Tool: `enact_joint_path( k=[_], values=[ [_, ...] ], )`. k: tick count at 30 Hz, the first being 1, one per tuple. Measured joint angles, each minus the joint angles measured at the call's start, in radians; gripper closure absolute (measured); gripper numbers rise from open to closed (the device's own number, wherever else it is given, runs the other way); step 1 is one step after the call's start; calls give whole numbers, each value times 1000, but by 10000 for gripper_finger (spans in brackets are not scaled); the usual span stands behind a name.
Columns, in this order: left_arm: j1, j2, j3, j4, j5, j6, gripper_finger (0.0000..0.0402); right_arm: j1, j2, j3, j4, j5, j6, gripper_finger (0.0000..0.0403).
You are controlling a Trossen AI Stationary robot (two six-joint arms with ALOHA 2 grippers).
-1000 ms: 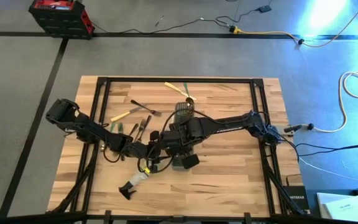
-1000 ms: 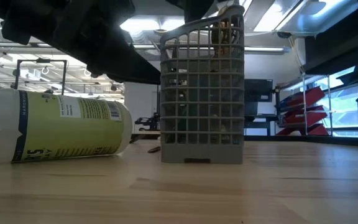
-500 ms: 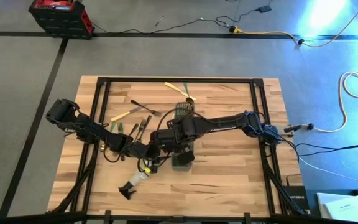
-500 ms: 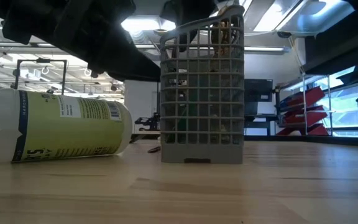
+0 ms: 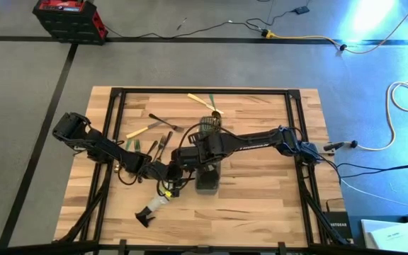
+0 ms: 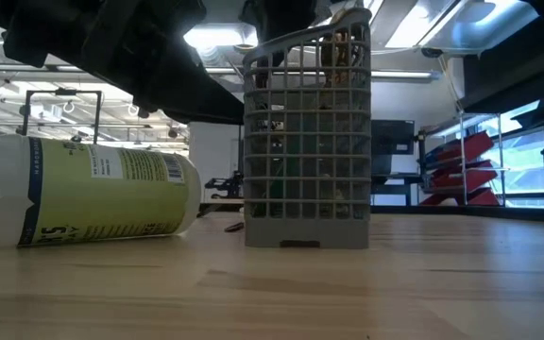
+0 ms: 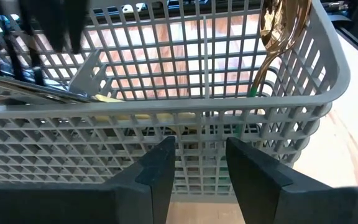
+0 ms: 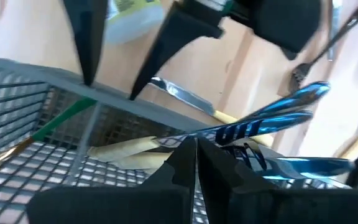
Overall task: Sort silverware
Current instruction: Adjust the fork inside the silverware basket
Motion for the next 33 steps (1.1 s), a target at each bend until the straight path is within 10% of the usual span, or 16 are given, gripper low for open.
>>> enact_joint_path(
  k=[33],
  values=[
    [0,0,0,-1,0,0,273,-40,0,0,65,245,-65,402]
  ],
)
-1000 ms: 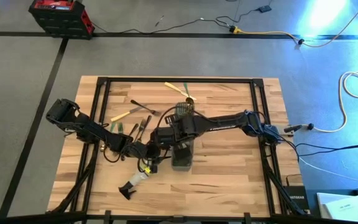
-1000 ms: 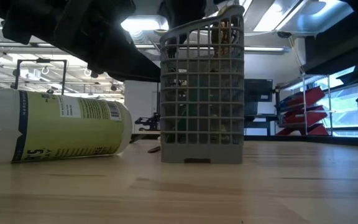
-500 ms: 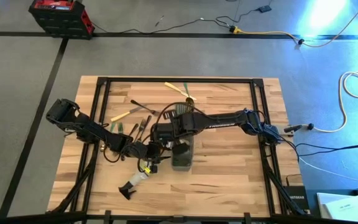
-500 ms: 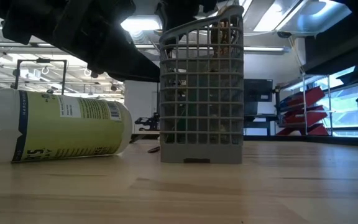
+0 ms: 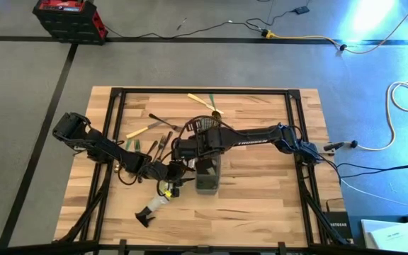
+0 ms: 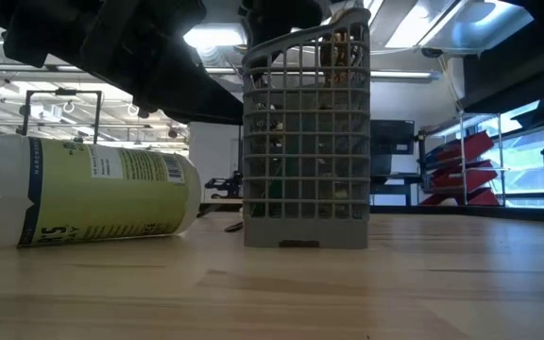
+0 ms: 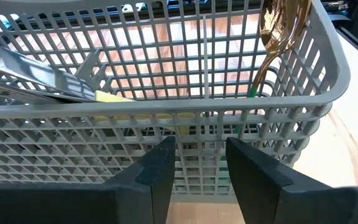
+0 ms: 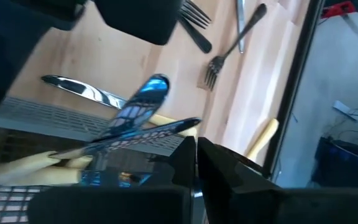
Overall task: Sort silverware
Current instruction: Adjust the fork inside the silverware basket
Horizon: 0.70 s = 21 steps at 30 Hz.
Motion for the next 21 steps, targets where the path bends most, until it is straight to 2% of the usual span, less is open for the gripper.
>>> enact_joint_path(
  k=[9,21],
  values=[
    [0,0,0,0,0,0,273,-1,0,0,33,73,-17,402],
    [-2,0,0,-3,0,0,273,-49,0,0,25,82,-20,402]
  ],
)
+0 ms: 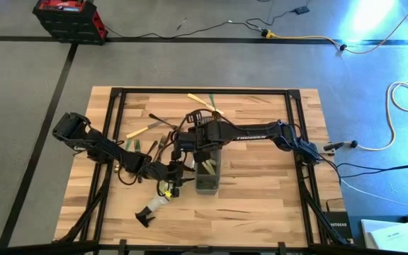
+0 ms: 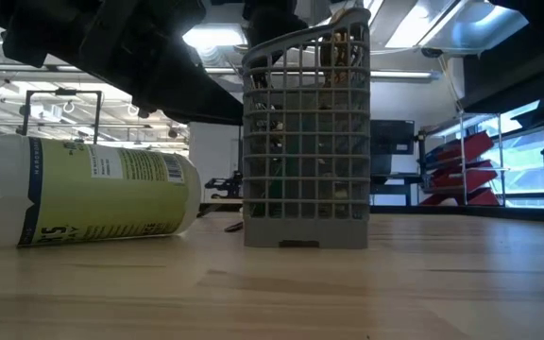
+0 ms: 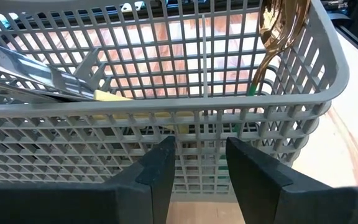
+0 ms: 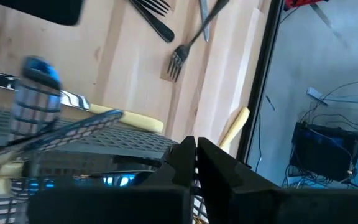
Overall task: Sort silverware
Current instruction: Adjust the fork inside the silverware basket
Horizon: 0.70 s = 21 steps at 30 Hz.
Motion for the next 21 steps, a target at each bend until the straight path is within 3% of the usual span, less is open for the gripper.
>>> enact_joint_path(
  k=[21],
  values=[
    [-1,0,0,-2,16,0,273,-30,0,0,-169,71,6,402]
  ],
)
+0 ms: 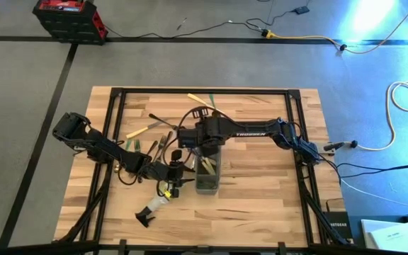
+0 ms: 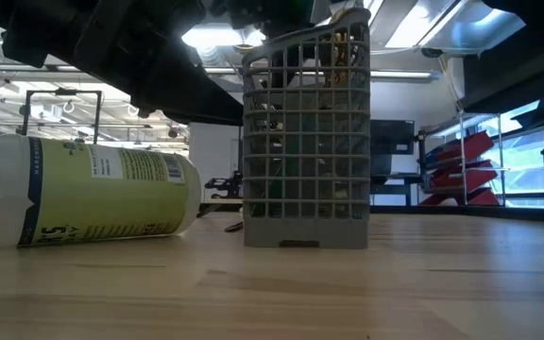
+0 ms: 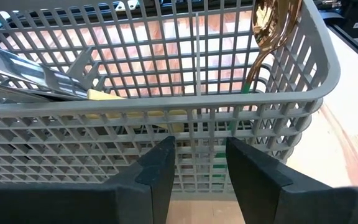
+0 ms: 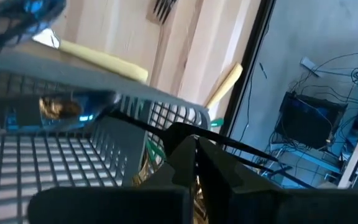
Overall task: Sort silverware
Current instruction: Adjust the fork inside the silverware basket, then adjust the table knife inside the silverware basket
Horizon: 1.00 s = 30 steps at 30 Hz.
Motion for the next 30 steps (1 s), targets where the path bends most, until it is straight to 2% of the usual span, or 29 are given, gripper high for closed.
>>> enact_joint_path(
  k=[13,17,30],
  values=[
    [0,0,0,0,0,0,273,1,-8,1,-99,16,65,402],
    [0,0,0,1,0,0,273,9,-47,1,-99,-22,79,402],
    [1,0,-1,2,0,0,273,22,-142,2,-82,-23,160,402]
  ],
)
